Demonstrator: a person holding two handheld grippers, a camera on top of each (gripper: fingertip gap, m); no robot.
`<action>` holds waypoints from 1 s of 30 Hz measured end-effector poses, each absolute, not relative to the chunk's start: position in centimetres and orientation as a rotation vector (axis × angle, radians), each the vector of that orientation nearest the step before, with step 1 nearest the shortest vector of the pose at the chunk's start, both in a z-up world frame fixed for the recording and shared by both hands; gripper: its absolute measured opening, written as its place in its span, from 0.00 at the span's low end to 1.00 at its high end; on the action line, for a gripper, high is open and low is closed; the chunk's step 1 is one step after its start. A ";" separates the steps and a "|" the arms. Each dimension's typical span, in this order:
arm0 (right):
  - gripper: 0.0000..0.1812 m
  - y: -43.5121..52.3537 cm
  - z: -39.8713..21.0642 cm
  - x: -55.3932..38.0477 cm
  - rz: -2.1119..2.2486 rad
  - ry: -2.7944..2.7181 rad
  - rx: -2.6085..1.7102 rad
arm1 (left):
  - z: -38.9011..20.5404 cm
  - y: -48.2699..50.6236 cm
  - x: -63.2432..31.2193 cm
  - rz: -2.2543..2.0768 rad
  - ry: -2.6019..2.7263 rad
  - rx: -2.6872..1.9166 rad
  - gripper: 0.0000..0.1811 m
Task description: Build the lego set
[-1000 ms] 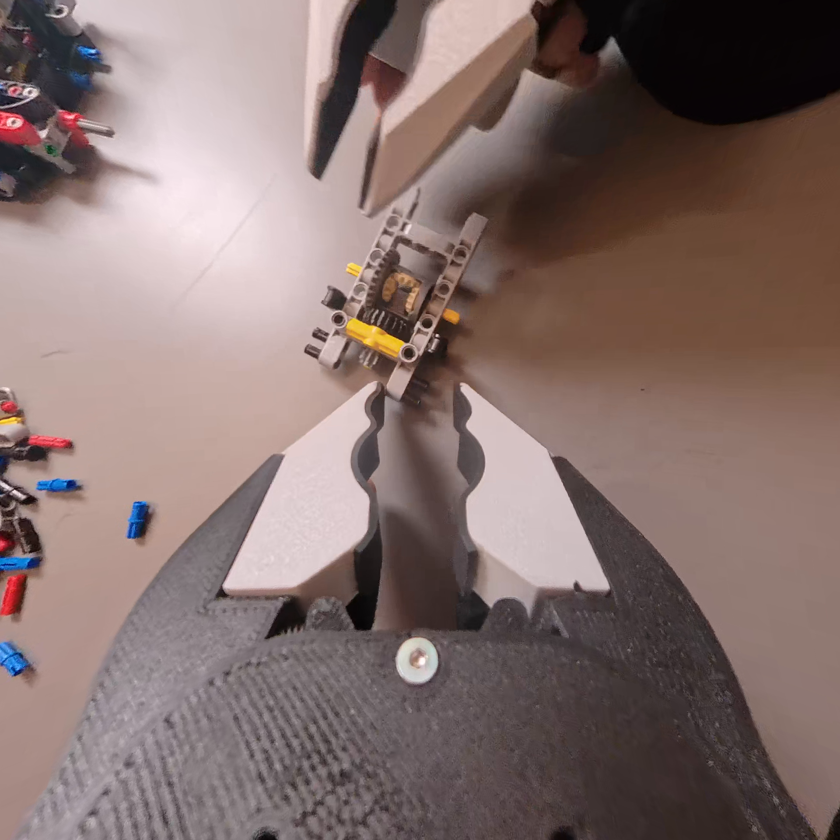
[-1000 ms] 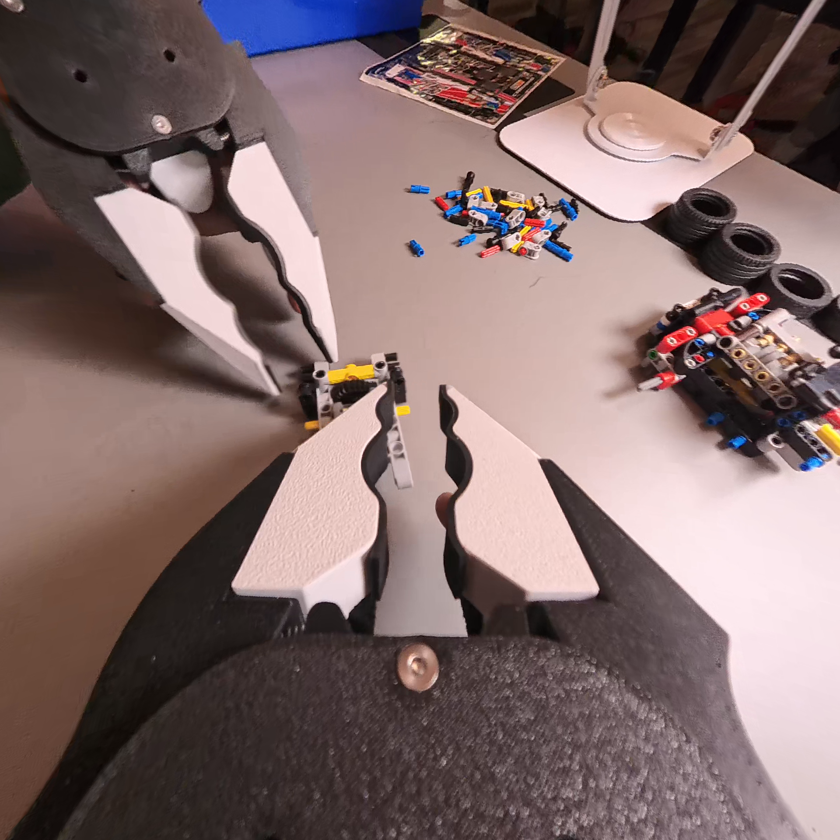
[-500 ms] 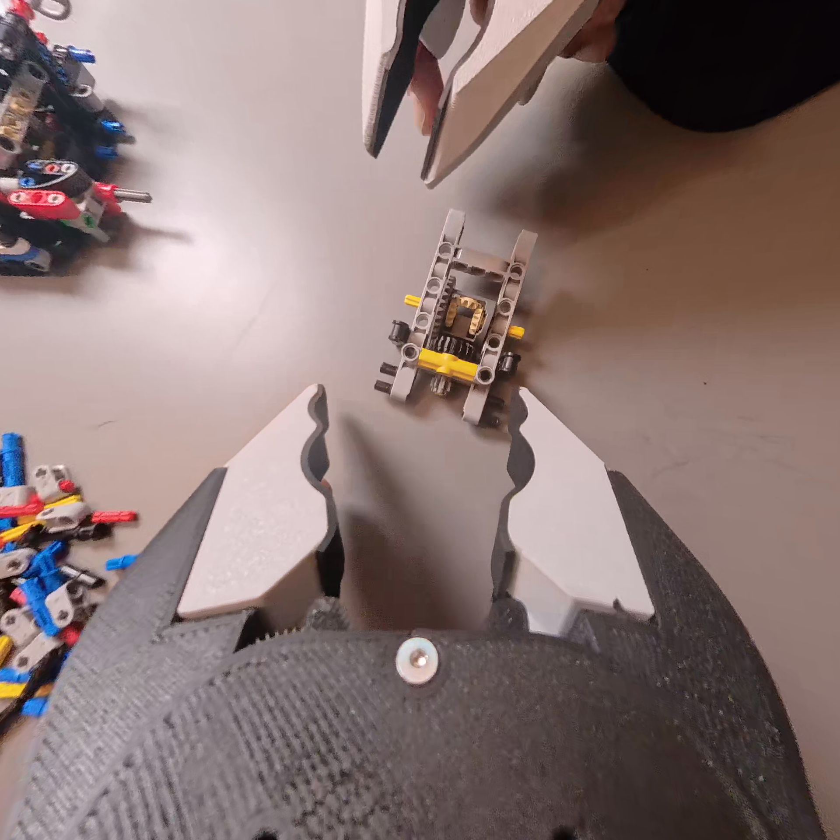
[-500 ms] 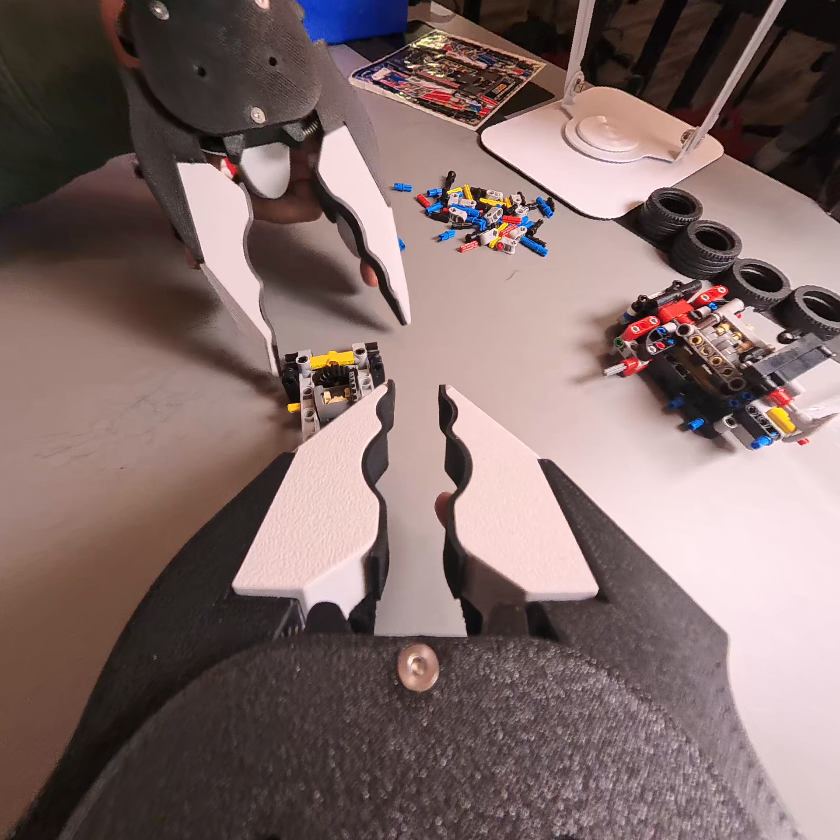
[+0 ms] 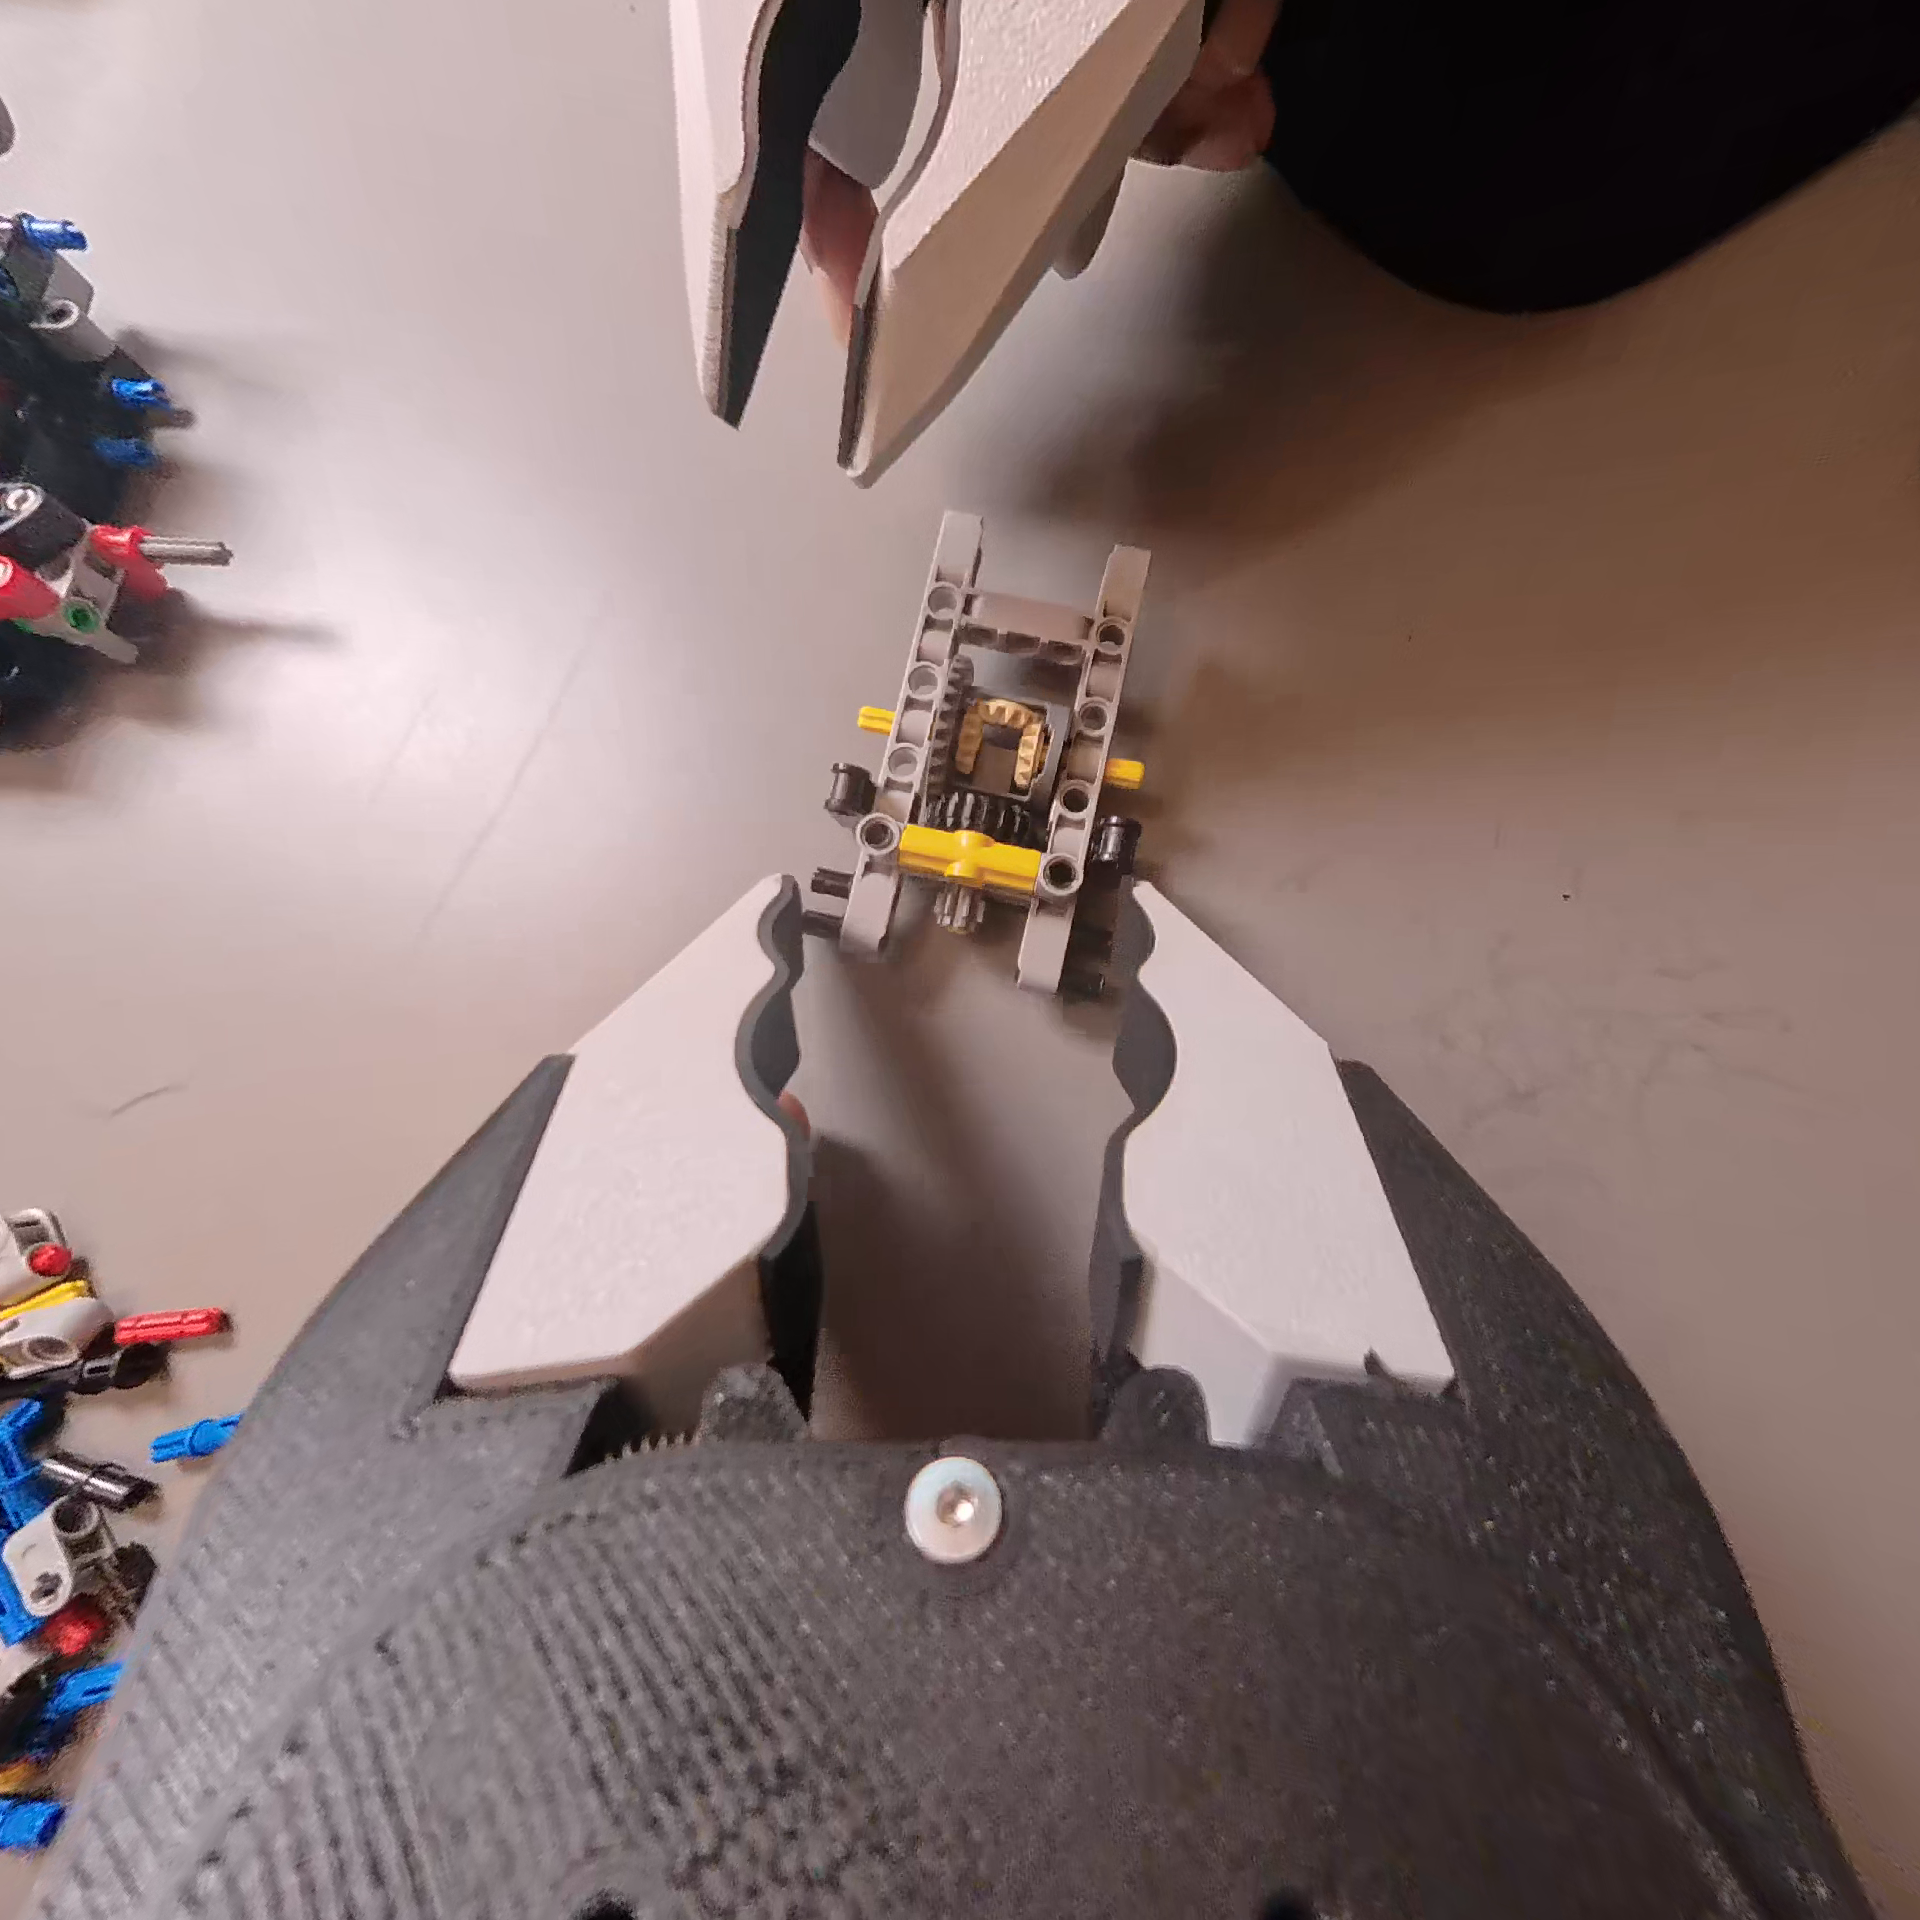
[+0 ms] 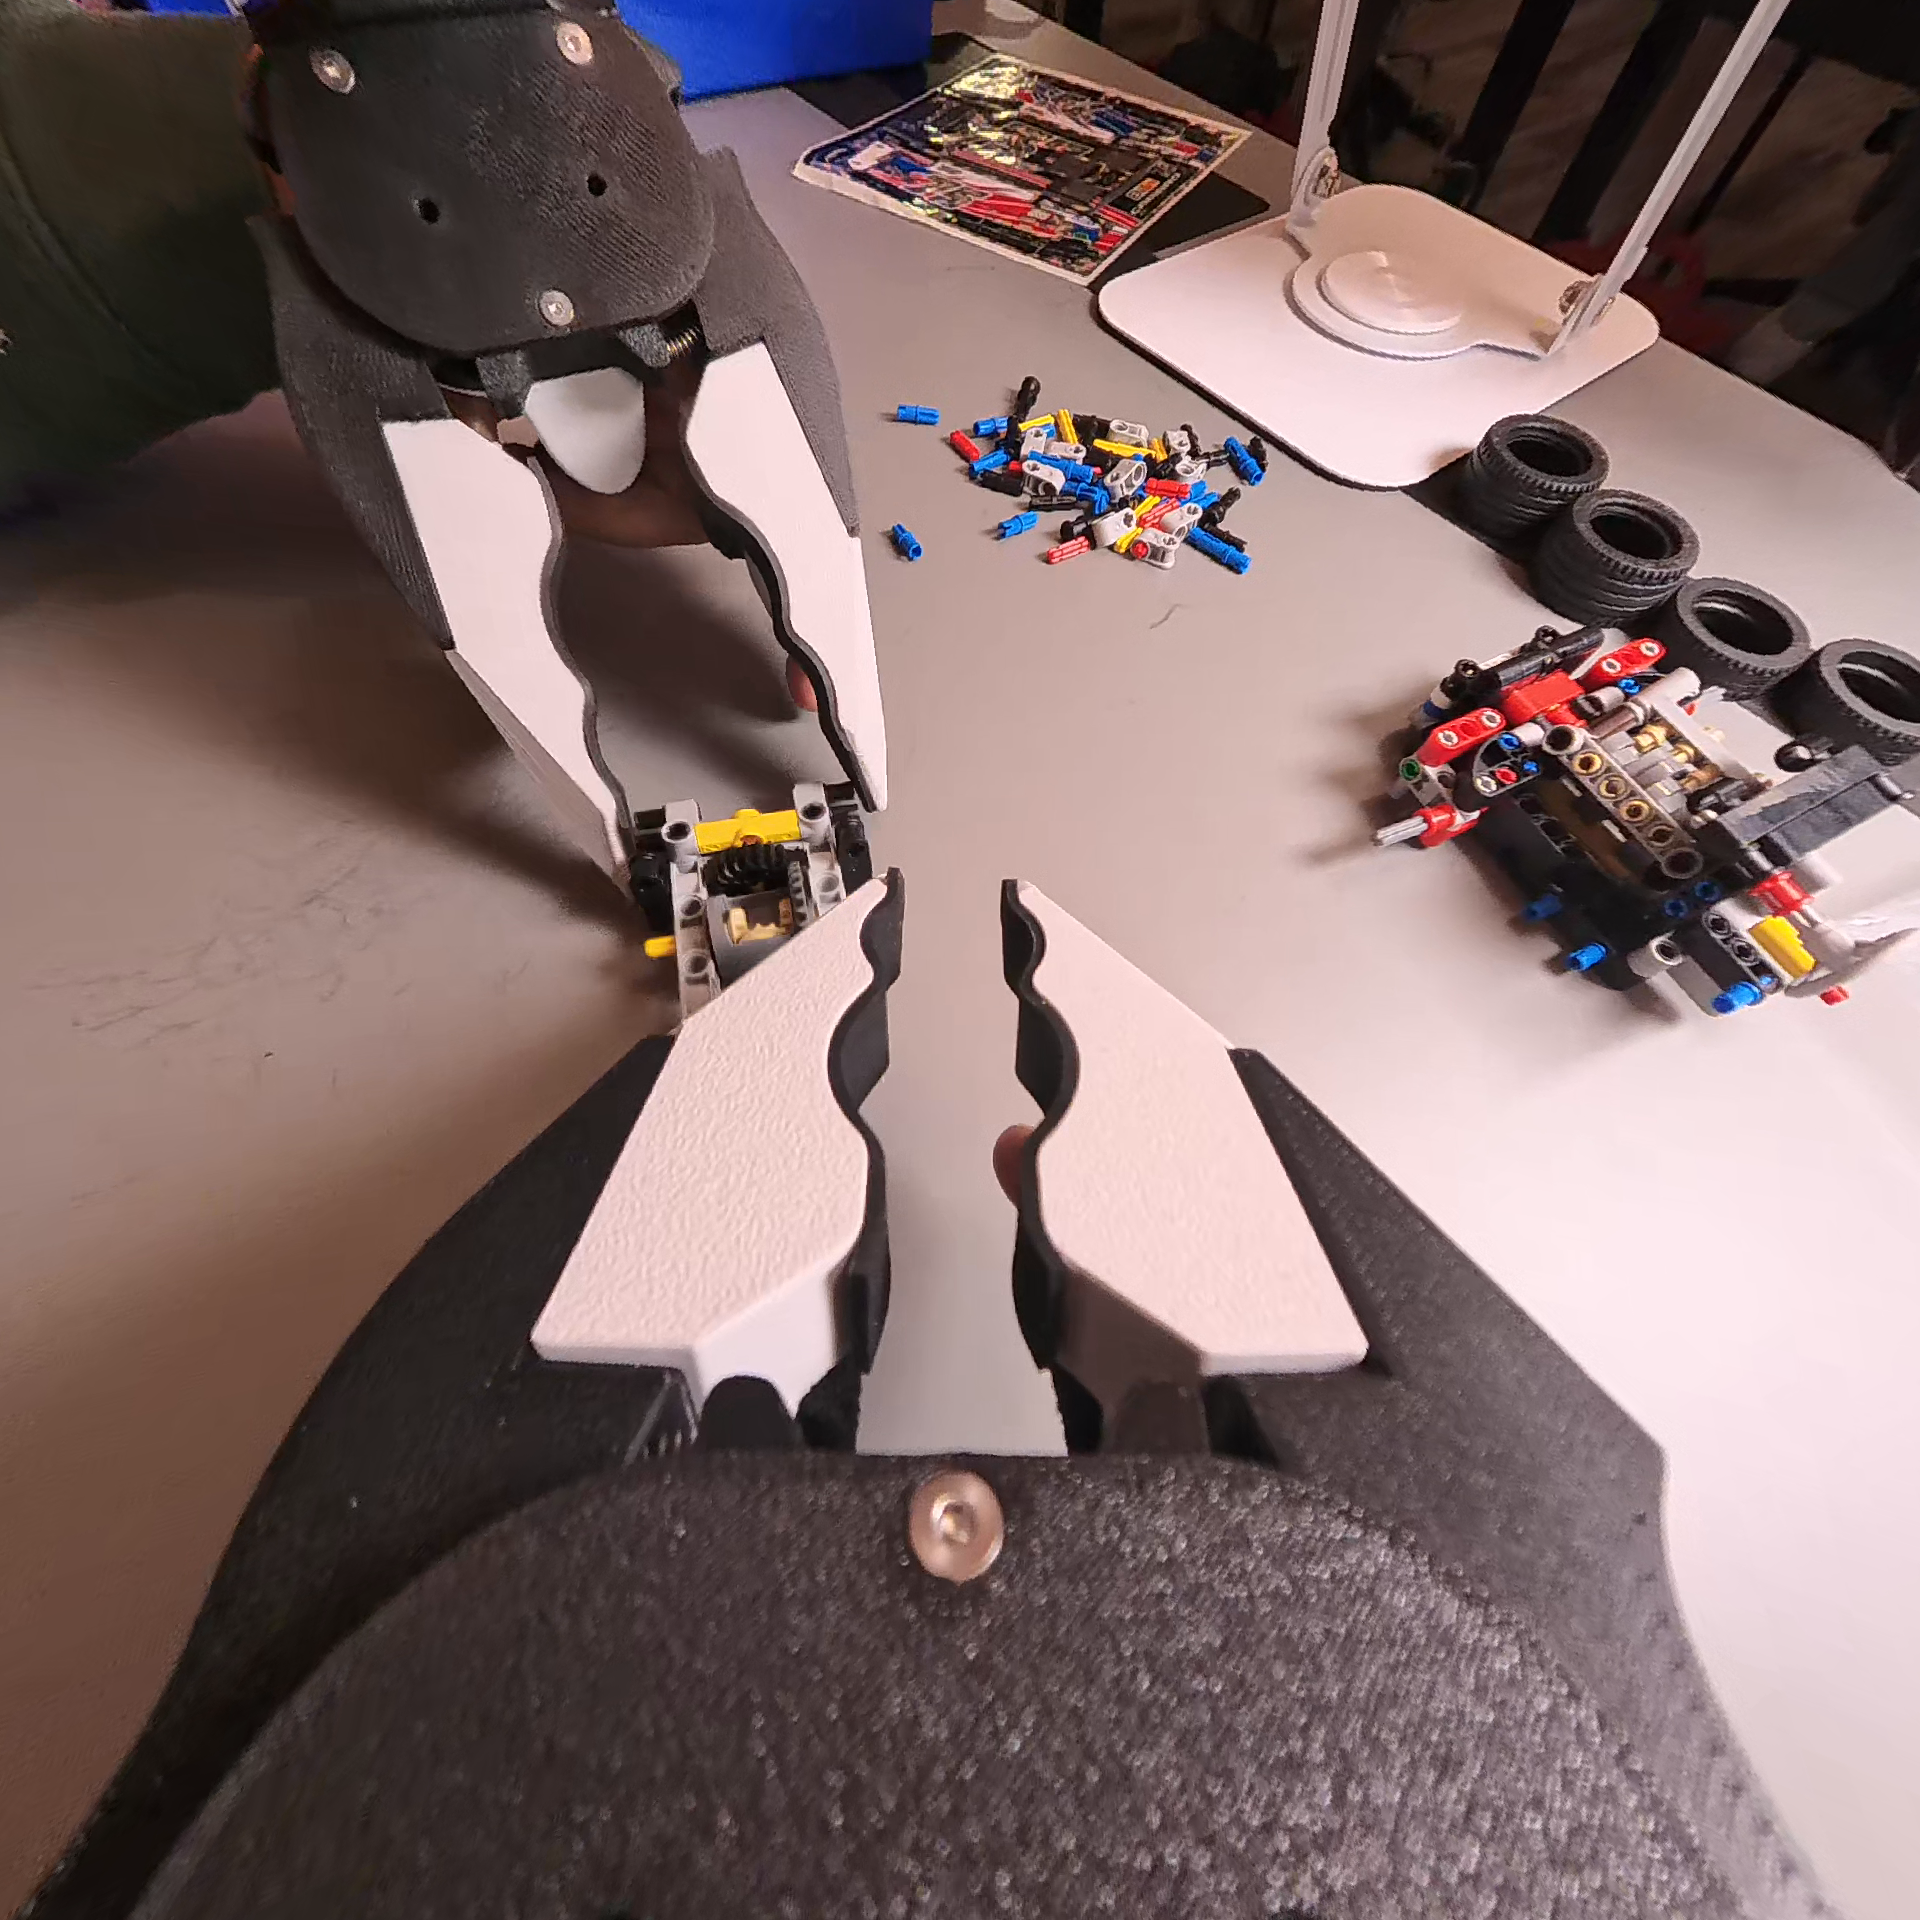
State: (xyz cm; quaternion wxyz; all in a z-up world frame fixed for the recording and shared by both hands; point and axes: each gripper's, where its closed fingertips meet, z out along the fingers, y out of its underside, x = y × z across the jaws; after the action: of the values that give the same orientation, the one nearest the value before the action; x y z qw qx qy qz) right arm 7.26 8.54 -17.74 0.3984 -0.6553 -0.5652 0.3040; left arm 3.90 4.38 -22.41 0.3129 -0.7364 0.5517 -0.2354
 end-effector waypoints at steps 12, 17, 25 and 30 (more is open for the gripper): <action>0.10 8.4 -17.2 7.3 0.785 -1.416 -1.648 | -20.7 4.7 2.9 -0.530 1.378 -1.893 0.32; 0.10 8.3 -17.3 7.2 0.803 -1.417 -1.649 | -20.4 4.3 -1.1 -0.443 1.269 -2.013 0.32; 0.10 7.6 -17.7 6.8 0.801 -1.446 -1.650 | -22.4 4.5 -4.0 -0.421 1.131 -2.143 0.32; 0.10 7.6 -17.5 6.9 0.802 -1.434 -1.648 | -22.5 4.5 -3.9 -0.442 1.119 -2.140 0.32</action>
State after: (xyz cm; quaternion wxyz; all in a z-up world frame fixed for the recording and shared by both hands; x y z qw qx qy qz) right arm 6.85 7.58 -17.45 0.3963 -0.6502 -0.5658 0.3163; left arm -3.94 4.50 -22.47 0.3367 -0.8208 0.4291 -0.1694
